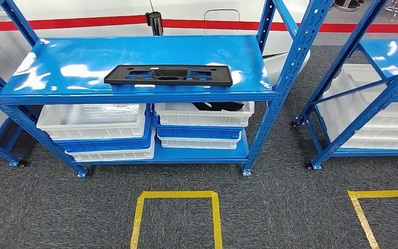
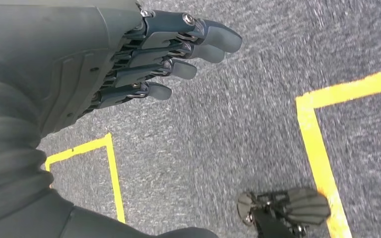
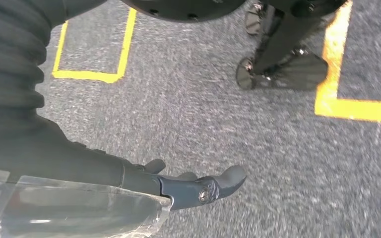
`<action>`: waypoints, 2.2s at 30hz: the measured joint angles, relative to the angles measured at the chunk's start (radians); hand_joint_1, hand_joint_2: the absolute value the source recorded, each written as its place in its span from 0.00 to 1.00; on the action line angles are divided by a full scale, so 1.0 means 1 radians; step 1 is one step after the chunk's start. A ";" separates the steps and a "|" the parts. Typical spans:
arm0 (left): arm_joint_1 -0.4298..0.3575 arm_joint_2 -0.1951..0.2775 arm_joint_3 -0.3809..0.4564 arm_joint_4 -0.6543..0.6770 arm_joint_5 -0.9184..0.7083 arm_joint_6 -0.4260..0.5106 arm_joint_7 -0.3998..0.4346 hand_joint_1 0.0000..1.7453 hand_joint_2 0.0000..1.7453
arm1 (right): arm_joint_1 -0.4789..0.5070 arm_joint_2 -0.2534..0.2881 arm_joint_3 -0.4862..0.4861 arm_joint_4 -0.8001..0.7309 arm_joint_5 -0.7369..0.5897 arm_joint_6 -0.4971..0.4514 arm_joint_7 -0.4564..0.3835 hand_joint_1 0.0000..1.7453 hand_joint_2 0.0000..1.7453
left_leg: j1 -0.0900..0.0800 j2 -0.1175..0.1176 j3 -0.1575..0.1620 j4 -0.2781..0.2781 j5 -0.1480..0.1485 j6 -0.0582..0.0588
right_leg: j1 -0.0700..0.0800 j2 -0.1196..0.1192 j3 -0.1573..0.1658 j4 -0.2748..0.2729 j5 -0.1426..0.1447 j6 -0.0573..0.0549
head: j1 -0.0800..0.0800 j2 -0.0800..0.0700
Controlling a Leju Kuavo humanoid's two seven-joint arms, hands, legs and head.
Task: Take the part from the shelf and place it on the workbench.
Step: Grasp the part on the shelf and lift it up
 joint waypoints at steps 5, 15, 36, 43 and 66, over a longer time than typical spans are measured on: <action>-0.027 -0.023 0.079 0.015 -0.119 0.029 -0.012 0.00 0.00 | -0.024 0.018 -0.088 0.014 0.058 -0.057 -0.026 0.00 0.00 | 0.000 0.000 0.000 0.000 0.000 0.000 | 0.000 0.000 0.000 0.000 0.000 0.000 | 0.000 0.000; -0.091 -0.075 0.233 0.053 -0.345 0.081 -0.060 0.00 0.50 | -0.075 0.059 -0.258 0.049 0.181 -0.152 -0.135 0.00 0.50 | 0.000 0.000 0.000 0.000 0.000 0.000 | 0.000 0.000 0.000 0.000 0.000 0.000 | 0.000 0.000; -0.164 -0.132 0.378 0.108 -0.607 -0.004 -0.135 0.00 0.00 | -0.404 0.121 -0.138 0.023 0.656 -0.369 -0.354 0.00 1.00 | 0.000 0.000 -0.001 0.001 0.003 0.001 | 0.000 0.000 0.000 0.001 0.003 -0.001 | 0.000 0.000; -0.179 -0.139 0.381 0.115 -0.641 -0.042 -0.135 0.00 0.00 | -0.499 0.141 0.027 -0.041 0.819 -0.406 -0.331 0.00 1.00 | 0.000 0.000 -0.001 0.001 0.004 0.002 | 0.000 0.000 0.000 0.001 0.003 -0.001 | 0.000 0.000; -0.209 -0.145 0.389 0.130 -0.705 -0.098 -0.124 0.00 0.00 | -0.815 0.163 0.696 -0.199 1.108 -0.464 0.006 0.00 1.00 | 0.000 0.000 -0.002 0.001 0.006 0.001 | 0.000 0.000 0.000 0.001 0.004 -0.001 | 0.000 0.000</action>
